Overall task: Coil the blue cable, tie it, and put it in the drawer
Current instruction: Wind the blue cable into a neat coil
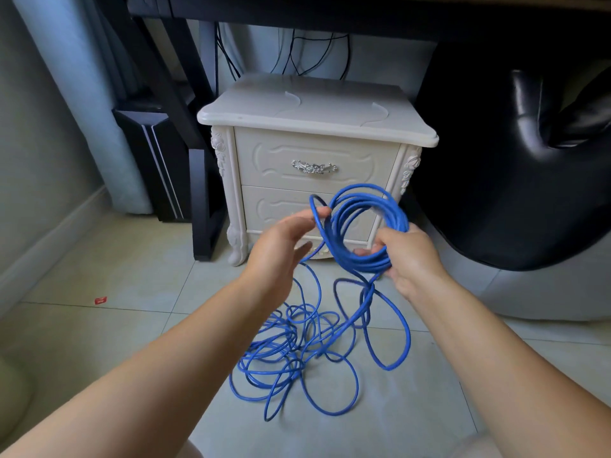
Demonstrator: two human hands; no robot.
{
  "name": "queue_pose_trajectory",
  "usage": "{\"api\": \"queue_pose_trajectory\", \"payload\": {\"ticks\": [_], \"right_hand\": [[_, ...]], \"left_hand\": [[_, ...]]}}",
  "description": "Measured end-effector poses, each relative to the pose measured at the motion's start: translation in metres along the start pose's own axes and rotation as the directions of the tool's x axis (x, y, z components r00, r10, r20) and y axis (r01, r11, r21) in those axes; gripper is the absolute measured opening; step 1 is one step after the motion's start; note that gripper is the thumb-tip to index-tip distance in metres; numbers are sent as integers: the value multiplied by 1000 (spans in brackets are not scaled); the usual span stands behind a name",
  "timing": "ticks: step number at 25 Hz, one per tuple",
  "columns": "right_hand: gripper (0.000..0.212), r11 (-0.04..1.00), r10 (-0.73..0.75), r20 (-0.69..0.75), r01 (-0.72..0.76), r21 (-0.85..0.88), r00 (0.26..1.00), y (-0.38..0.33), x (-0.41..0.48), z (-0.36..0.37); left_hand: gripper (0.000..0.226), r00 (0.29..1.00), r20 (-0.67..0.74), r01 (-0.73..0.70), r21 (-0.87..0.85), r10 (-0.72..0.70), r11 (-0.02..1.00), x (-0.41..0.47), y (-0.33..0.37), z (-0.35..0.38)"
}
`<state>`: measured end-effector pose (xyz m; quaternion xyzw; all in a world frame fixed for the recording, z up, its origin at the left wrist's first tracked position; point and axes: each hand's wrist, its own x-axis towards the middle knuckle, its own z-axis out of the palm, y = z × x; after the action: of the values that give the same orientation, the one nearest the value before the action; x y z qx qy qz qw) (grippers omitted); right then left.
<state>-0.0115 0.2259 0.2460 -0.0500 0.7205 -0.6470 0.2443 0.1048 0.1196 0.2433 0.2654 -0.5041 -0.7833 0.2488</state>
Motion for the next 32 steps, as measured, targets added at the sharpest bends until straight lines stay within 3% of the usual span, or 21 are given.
{"api": "queue_pose_trajectory", "payload": {"ticks": [4,8,11,14,16,20,23,25,27,30,32], "right_hand": [[27,974,79,224,-27,-226,971,7,-9,10],[31,970,128,374,-38,-240,918,5,-10,10],[31,973,159,454,-63,-221,877,6,-8,9],[33,981,158,506,-75,-180,848,9,-6,9],[33,981,140,515,-50,-186,846,11,-5,8],[28,983,36,481,57,-176,876,14,-6,13],[48,987,-107,447,151,-63,888,11,-8,18],[53,928,-210,469,326,-181,858,11,-13,18],[43,848,-272,469,440,-297,840,12,-13,17],[19,831,-354,414,485,-273,839,12,-5,17],[8,882,-330,327,413,-228,886,7,-2,16]], "left_hand": [[33,975,190,-156,228,113,961,3,6,-5],[40,953,271,-254,473,135,844,10,1,-11],[36,973,225,-169,515,57,841,12,1,-14],[29,982,171,11,398,-86,917,14,0,-16],[25,980,161,53,357,-118,933,12,-1,-15],[19,994,95,-84,463,44,883,13,-2,-11],[21,992,5,-111,485,125,867,15,5,-12],[21,987,-16,-129,530,162,838,15,8,-15],[20,984,-12,-135,592,177,794,15,10,-18],[25,984,-38,-112,632,175,767,16,12,-21],[27,981,-47,-117,630,188,768,17,16,-23]]}}
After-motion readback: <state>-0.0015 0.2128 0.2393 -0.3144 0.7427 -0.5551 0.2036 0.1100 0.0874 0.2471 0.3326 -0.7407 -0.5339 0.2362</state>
